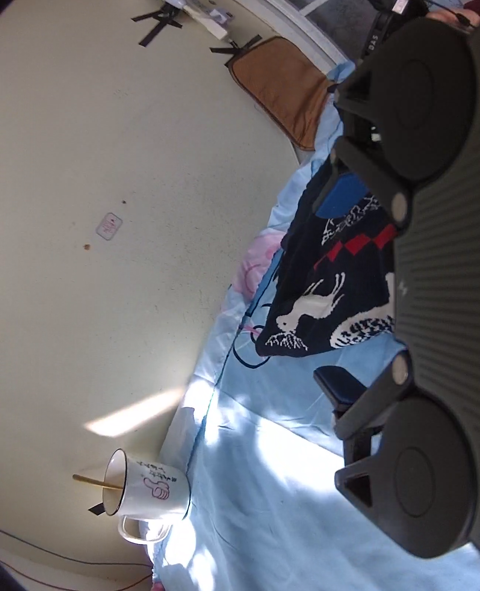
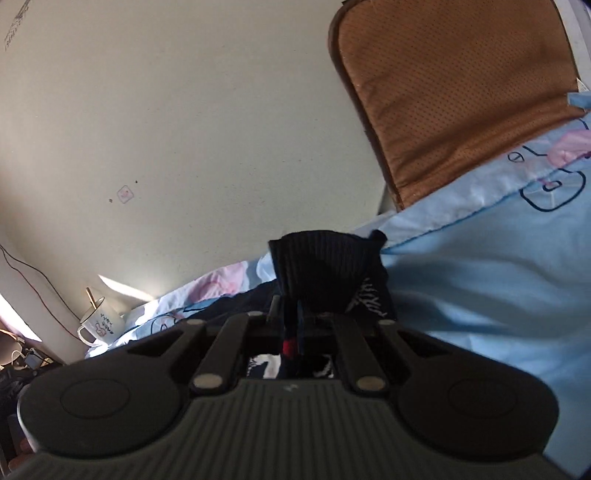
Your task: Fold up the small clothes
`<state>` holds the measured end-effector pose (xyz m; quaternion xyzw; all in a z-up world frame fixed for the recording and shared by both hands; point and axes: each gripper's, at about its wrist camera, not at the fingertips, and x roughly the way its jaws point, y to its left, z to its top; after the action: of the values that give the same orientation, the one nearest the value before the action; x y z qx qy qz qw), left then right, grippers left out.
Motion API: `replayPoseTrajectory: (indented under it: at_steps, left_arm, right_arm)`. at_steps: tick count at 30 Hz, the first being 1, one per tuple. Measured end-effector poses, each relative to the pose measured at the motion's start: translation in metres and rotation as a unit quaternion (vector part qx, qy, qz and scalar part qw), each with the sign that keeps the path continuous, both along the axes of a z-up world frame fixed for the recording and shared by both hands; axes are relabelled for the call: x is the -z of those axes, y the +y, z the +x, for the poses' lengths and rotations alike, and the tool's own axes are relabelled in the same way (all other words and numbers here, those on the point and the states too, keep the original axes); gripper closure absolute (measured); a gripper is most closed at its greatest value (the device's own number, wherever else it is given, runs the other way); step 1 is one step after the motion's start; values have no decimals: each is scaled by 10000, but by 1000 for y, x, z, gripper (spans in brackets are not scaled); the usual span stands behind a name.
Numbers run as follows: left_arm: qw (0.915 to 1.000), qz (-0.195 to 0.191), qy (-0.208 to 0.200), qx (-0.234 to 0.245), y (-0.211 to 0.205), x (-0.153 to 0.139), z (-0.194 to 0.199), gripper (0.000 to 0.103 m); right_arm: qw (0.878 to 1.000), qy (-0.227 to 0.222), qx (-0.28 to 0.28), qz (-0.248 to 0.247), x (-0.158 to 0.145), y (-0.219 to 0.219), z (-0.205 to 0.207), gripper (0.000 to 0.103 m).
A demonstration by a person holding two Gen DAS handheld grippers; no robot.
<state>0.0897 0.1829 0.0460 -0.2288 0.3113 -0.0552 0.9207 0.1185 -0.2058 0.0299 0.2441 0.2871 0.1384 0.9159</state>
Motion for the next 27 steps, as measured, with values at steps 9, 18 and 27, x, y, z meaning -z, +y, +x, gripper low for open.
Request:
replayPoseTrajectory:
  at_steps: [9, 18, 27]
  left_arm:
    - [9971, 562, 439, -279, -28, 38, 22, 26]
    - [9911, 1213, 379, -404, -45, 36, 21, 36]
    - [9921, 1140, 370, -381, -41, 37, 20, 32]
  right_arm:
    - [9993, -258, 257, -67, 8, -21, -14, 94]
    - [9967, 208, 229, 750, 27, -37, -17, 59]
    - [9931, 170, 856, 783, 35, -54, -50, 53]
